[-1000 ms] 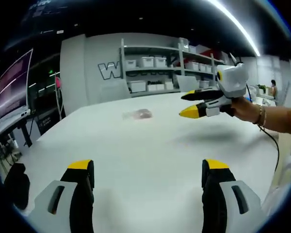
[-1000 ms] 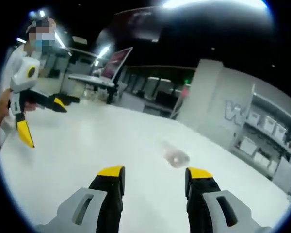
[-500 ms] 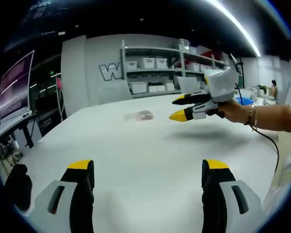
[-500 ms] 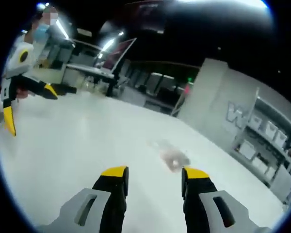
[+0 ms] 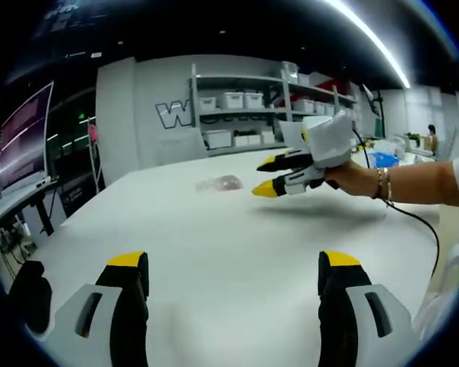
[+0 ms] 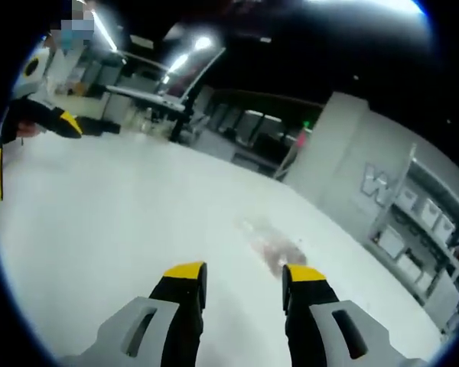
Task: Open the resealable bag by pulling the two sides of the seal apart until the entire bag opening is separated and visibly accessible.
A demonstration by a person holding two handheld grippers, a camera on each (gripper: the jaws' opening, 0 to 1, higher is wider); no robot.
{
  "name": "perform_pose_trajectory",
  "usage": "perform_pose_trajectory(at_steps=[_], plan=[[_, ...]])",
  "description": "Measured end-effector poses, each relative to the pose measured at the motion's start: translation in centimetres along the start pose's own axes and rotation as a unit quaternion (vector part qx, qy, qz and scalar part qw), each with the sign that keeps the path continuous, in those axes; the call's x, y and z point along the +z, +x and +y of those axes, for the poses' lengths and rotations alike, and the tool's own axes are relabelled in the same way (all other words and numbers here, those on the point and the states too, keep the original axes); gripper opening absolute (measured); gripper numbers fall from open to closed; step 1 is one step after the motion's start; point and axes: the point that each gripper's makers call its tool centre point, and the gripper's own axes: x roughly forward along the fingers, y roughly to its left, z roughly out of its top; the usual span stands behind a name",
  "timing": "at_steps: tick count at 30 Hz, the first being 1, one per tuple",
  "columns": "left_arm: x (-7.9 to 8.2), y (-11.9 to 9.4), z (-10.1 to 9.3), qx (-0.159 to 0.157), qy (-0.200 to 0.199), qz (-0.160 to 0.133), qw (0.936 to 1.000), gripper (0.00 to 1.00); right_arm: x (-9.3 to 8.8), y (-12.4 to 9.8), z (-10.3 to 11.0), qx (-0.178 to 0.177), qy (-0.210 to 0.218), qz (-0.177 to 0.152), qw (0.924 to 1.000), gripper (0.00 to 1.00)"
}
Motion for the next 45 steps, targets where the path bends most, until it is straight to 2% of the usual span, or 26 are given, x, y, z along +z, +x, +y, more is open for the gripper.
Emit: perform_pose_trajectory(at_steps=[10, 13, 20, 27, 37, 41, 45], plan=[[-0.5, 0.3, -0.3, -0.006, -0.002, 0.006, 1.0, 0.9, -0.3, 2.1, -0.7, -0.001, 0.0, 0.009, 1.0, 0.35], [-0.6, 0.3, -0.2, -0.007, -0.005, 0.005, 0.9999, 0.91, -0.2, 2.9, -0.8, 0.0, -0.013, 0.013, 0.9998, 0.34], [-0.6, 0.2, 0.0, -0.004, -0.009, 0.004, 0.9999, 0.91, 0.2, 4.6, -1.5, -0.003, -0.026, 0.012, 0.9996, 0.31], [-0.6, 0.3, -0.2, -0.007, -0.01, 0.004, 0.9999, 0.91, 0.3, 5.7, -1.2, 0.005, -0.036, 0.005, 0.9993, 0.28], [-0.5, 0.1, 0.1, -0.005, -0.015, -0.001, 0.9999, 0.91, 0.3, 7.7, -2.2, 0.001, -0.039, 0.008, 0.9992, 0.28], [-0.4, 0.1, 0.0, -0.006, -0.014, -0.002, 0.9999, 0.91, 0.6, 8.4, -2.0, 0.007, -0.058, 0.01, 0.9983, 0.28], [-0.2, 0.0, 0.1, -0.005, -0.015, -0.004, 0.9999, 0.91, 0.7, 9.2, -1.8, 0.01, -0.107, 0.017, 0.9941, 0.28]])
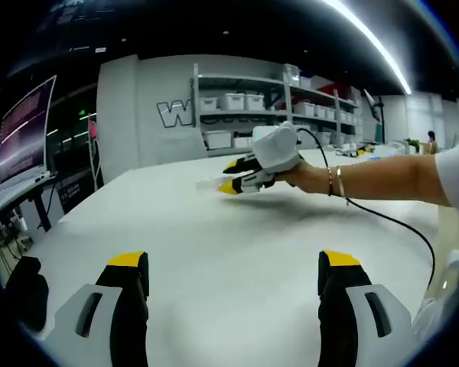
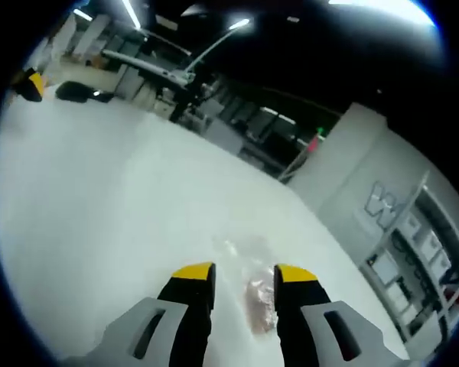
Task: Open the resealable bag by pulling the two sides of the seal apart until the entire bag opening is separated and visibly accessible.
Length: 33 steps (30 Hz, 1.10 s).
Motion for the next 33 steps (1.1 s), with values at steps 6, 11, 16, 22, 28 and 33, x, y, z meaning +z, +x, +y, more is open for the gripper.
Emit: perform_pose_trajectory(at_steps=[6, 11, 16, 22, 28, 33], plan=[[0.2, 0.1, 0.1, 0.0, 0.0, -0.001, 1.0, 0.91, 0.5, 1.2, 0.8, 0.007, -0.017, 0.001, 0.9998, 0.3], [0.4, 0.1, 0.2, 0.002, -0.002, -0.003, 1.0, 0.91, 0.7, 2.4, 1.3, 0.007, -0.048, 0.005, 0.9988, 0.28], [0.4, 0.0, 0.5, 0.004, -0.003, -0.004, 1.0, 0.91, 1.1, 3.7, 0.1, -0.004, -0.055, 0.011, 0.9984, 0.29], [0.6, -0.1, 0.8, 0.007, -0.005, -0.007, 0.9999, 0.91, 1.2, 5.5, -0.8, -0.018, -0.068, 0.023, 0.9973, 0.29], [0.8, -0.1, 0.9, 0.008, -0.006, -0.009, 0.9999, 0.91, 0.0, 5.4, -1.6, -0.03, -0.04, 0.042, 0.9979, 0.24], [0.9, -0.2, 0.7, 0.007, -0.006, -0.011, 0.9999, 0.91, -0.7, 5.8, -1.8, -0.029, -0.023, 0.043, 0.9984, 0.14]])
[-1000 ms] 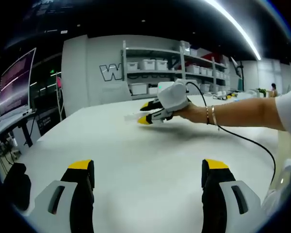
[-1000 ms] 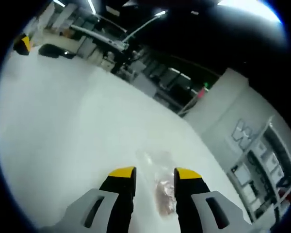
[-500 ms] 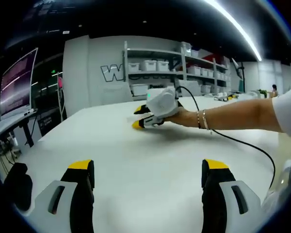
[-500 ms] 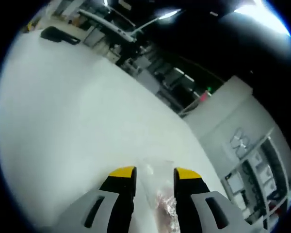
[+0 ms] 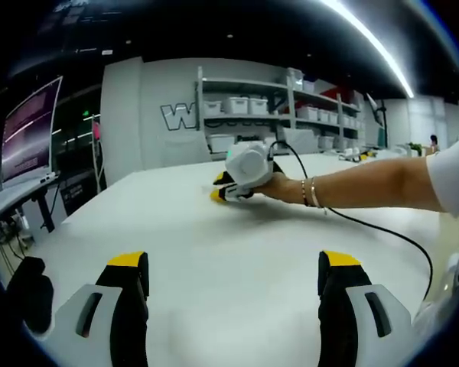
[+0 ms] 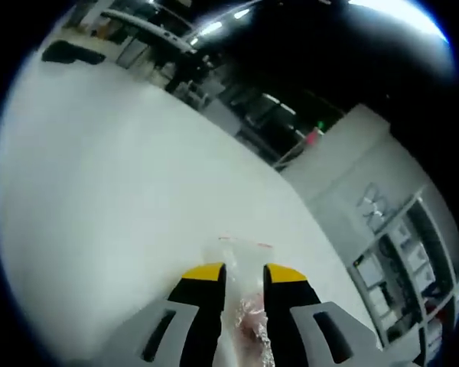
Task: Open the resealable bag by pulling the two sides of the seal apart until the entire bag opening is separated and visibly accessible.
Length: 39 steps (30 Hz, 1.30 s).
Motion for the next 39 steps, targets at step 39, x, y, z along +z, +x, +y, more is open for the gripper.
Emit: perform_pose_trajectory(at_steps=[39], plan=[[0.4, -0.2, -1.6, -0.013, 0.014, -0.006, 0.9998, 0.9, -1.8, -8.1, -9.6, -0.081, 0.238, -0.083, 0.9643, 0.0]])
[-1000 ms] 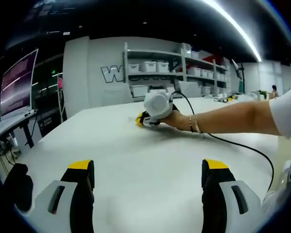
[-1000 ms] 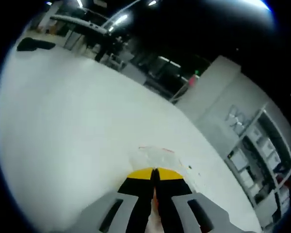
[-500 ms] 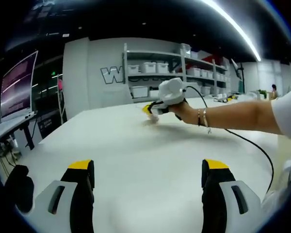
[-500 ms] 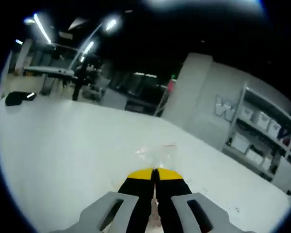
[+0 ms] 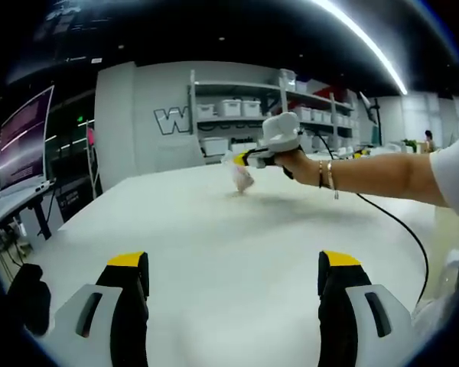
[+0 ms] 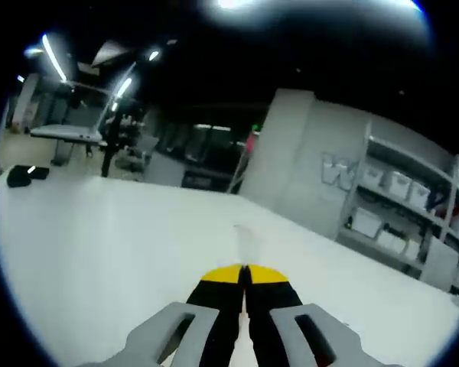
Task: Open the resealable bag by pulling the two sides of the seal apart until the entire bag opening is separated and visibly accessible.
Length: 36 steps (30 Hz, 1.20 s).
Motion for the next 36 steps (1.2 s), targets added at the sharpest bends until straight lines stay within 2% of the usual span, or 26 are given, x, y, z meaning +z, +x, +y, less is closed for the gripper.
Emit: perform_pose_trajectory(at_steps=[14, 22, 36], plan=[[-0.3, -0.1, -0.3, -0.006, -0.001, 0.001, 1.0, 0.9, 1.4, -1.5, -0.1, -0.005, -0.012, -0.01, 0.9999, 0.0], [-0.6, -0.2, -0.7, -0.01, 0.0, 0.004, 0.9999, 0.89, 1.3, -2.8, 0.2, -0.001, -0.016, -0.01, 0.9998, 0.0], [-0.7, 0.2, -2.3, -0.028, 0.004, 0.009, 0.9996, 0.89, 1.9, -6.9, 0.0, 0.008, -0.017, -0.027, 0.9994, 0.0]])
